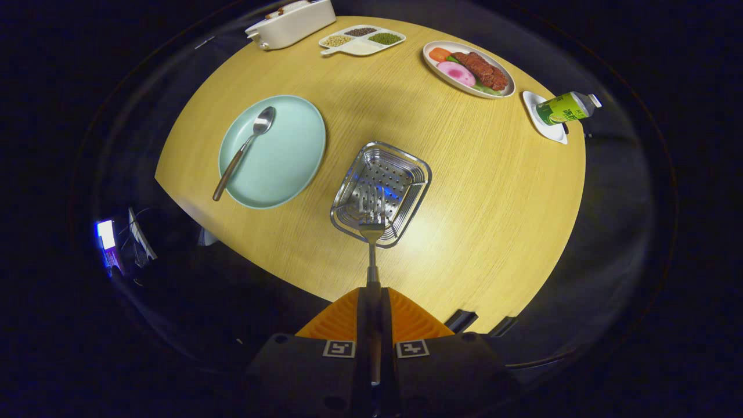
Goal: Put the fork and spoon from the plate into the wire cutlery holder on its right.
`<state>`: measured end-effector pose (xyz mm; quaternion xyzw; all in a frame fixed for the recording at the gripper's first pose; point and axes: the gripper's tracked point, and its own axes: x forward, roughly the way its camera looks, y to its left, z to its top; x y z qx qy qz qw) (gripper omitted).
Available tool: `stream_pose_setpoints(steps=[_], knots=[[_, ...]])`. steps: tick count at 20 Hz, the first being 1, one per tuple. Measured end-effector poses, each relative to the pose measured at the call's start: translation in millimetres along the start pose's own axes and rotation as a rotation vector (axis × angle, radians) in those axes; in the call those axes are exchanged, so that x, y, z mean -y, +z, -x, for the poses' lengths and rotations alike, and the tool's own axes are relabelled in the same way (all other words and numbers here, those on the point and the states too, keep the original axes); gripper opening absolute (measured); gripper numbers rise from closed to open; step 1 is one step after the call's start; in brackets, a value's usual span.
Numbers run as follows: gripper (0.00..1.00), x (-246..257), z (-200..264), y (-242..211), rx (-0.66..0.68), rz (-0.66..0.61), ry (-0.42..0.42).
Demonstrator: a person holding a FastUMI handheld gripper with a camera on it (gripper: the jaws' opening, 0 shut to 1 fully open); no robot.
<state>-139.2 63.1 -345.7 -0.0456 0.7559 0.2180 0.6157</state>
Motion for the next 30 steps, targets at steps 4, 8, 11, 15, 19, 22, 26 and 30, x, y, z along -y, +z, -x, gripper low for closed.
stream_pose_setpoints(steps=[4, 8, 11, 15, 19, 22, 26, 30], knots=[[0.11, 0.4, -8.6, 9.4, -0.093, 0.007, 0.007], [0.12, 3.1, -14.2, 8.3, -0.175, 0.021, 0.0], [0.14, 1.8, -15.8, 15.5, -0.172, 0.01, 0.002], [0.28, 3.1, -12.9, 18.9, -0.14, 0.034, -0.008], [0.62, 4.6, -4.4, 26.3, -0.029, 0.009, -0.011], [0.6, 6.3, 10.5, 35.5, 0.108, -0.042, -0.015], [0.61, 2.2, 59.1, 59.4, 0.374, -0.093, -0.029], [0.63, -51.7, 106.8, 88.1, 0.613, -0.142, 0.056]])
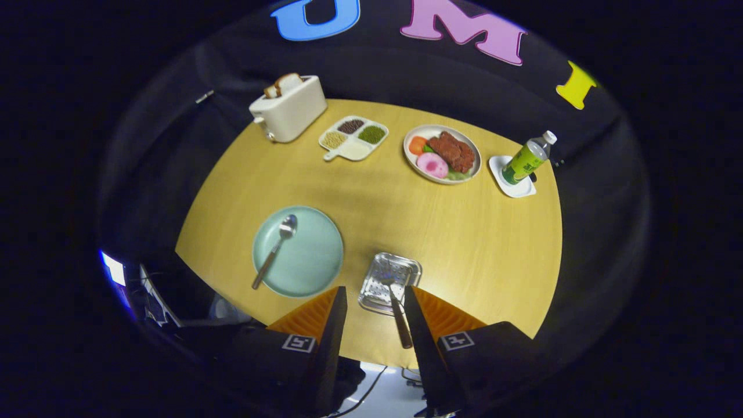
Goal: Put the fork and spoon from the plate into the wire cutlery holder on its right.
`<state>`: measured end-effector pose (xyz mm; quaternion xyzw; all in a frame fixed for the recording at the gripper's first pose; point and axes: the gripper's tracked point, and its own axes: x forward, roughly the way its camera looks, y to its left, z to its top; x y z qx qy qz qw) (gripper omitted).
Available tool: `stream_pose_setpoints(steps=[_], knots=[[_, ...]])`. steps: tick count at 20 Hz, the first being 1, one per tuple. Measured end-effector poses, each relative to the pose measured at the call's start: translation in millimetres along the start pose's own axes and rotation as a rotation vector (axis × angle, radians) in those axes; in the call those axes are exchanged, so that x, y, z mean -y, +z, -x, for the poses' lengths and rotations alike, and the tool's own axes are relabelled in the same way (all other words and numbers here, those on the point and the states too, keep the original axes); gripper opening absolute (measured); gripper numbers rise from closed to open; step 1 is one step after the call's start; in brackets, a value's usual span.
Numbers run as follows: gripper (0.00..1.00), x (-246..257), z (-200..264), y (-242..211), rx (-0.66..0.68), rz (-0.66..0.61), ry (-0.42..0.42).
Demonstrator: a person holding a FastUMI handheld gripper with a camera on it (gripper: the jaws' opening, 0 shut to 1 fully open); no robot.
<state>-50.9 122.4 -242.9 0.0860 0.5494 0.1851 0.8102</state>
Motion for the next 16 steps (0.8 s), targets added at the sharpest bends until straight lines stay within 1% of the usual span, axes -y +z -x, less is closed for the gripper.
stream_pose_setpoints(steps=[2, 4, 7, 9, 12, 16], knots=[[0.63, -35.8, -5.1, 6.3, 0.05, -0.012, 0.055], [0.63, -73.1, -22.7, 4.3, 0.073, -0.009, 0.099], [0.63, -116.1, -63.5, -11.6, 0.046, -0.033, 0.159], [0.63, -137.6, -92.4, -22.4, 0.022, -0.059, 0.179], [0.63, -167.4, -131.7, -38.4, -0.032, -0.06, 0.19], [0.63, -180.6, -174.4, -56.9, -0.108, -0.041, 0.162]])
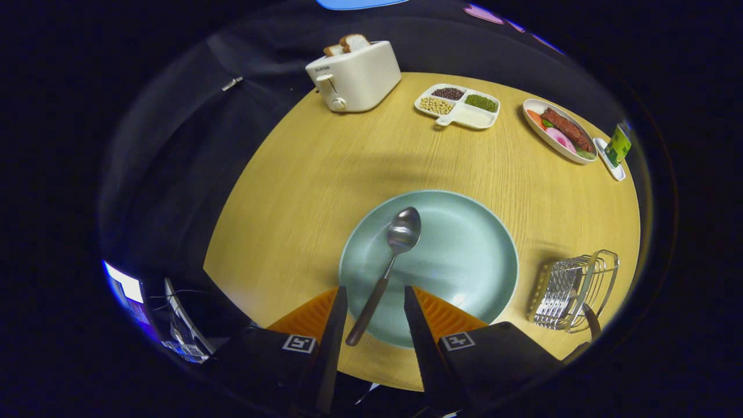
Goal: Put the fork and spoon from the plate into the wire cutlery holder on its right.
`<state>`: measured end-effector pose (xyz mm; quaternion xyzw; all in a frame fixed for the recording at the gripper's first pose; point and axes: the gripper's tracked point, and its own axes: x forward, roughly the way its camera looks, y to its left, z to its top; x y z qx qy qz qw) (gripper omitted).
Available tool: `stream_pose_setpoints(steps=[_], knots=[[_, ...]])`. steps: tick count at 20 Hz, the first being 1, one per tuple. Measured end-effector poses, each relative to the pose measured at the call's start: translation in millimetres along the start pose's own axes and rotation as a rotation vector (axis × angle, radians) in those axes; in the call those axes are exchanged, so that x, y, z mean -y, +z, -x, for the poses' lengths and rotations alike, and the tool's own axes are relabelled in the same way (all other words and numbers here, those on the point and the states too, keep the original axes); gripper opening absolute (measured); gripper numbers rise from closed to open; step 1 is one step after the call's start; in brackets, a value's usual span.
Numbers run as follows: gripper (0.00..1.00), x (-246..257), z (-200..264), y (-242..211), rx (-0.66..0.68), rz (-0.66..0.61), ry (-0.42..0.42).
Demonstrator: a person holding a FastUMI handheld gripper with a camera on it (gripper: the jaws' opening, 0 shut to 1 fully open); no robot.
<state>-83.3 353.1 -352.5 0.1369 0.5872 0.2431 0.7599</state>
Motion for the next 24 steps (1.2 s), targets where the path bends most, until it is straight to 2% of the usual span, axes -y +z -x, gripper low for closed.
stream_pose_setpoints(steps=[4, 8, 13, 14, 15, 16, 21, 24], knots=[[0.63, 12.6, -28.9, -8.6, -0.052, -0.012, -0.037], [0.63, 19.8, -37.2, -12.4, -0.08, -0.011, -0.076], [0.62, 33.1, -45.1, -20.1, -0.118, 0.065, -0.128], [0.55, 37.8, -45.9, -18.5, -0.132, 0.073, -0.15], [0.22, 38.6, -42.9, -14.9, -0.129, 0.066, -0.15], [0.15, 38.7, -47.6, -17.3, -0.136, 0.06, -0.147], [0.09, 37.9, -46.0, -19.5, -0.153, 0.077, -0.077], [0.09, 41.0, -34.8, -12.9, -0.116, 0.063, -0.058]])
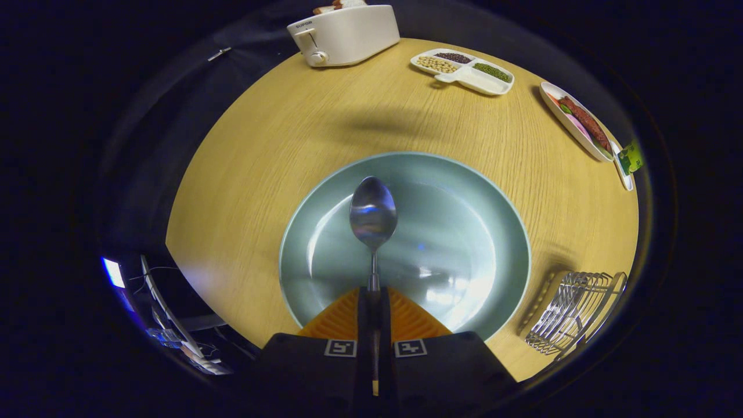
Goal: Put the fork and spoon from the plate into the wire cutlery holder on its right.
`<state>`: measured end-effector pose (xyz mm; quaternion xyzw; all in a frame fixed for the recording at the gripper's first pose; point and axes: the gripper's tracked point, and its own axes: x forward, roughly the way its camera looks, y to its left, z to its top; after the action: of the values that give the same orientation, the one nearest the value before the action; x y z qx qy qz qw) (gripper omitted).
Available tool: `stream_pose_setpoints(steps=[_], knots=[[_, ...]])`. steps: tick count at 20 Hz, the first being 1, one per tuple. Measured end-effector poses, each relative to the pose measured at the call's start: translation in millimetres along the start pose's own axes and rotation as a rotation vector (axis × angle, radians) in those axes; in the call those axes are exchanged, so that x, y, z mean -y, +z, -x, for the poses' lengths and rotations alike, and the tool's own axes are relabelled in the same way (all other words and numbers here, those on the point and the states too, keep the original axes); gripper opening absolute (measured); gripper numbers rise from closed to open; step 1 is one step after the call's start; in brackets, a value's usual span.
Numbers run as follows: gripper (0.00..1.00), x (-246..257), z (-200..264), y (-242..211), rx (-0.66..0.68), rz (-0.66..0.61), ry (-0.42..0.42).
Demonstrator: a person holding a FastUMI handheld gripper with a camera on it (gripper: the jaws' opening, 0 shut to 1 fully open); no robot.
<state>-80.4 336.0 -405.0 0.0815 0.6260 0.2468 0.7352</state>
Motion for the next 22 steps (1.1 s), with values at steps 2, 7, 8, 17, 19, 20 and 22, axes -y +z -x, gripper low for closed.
stream_pose_setpoints(steps=[2, 7, 8, 17, 19, 20, 22], knots=[[0.09, 2.6, 10.2, 4.3, 0.025, -0.016, 0.022], [0.09, 9.3, 32.1, 1.5, 0.016, -0.037, 0.09], [0.09, 10.0, 38.3, 0.3, 0.016, -0.03, 0.106], [0.09, 64.7, 152.8, 8.8, 0.036, 0.127, 0.146], [0.09, 92.2, 178.0, -0.5, -0.003, 0.135, 0.139], [0.09, 103.7, 188.4, -4.7, -0.018, 0.131, 0.133], [0.09, 126.7, 208.1, -15.6, -0.054, 0.13, 0.11]])
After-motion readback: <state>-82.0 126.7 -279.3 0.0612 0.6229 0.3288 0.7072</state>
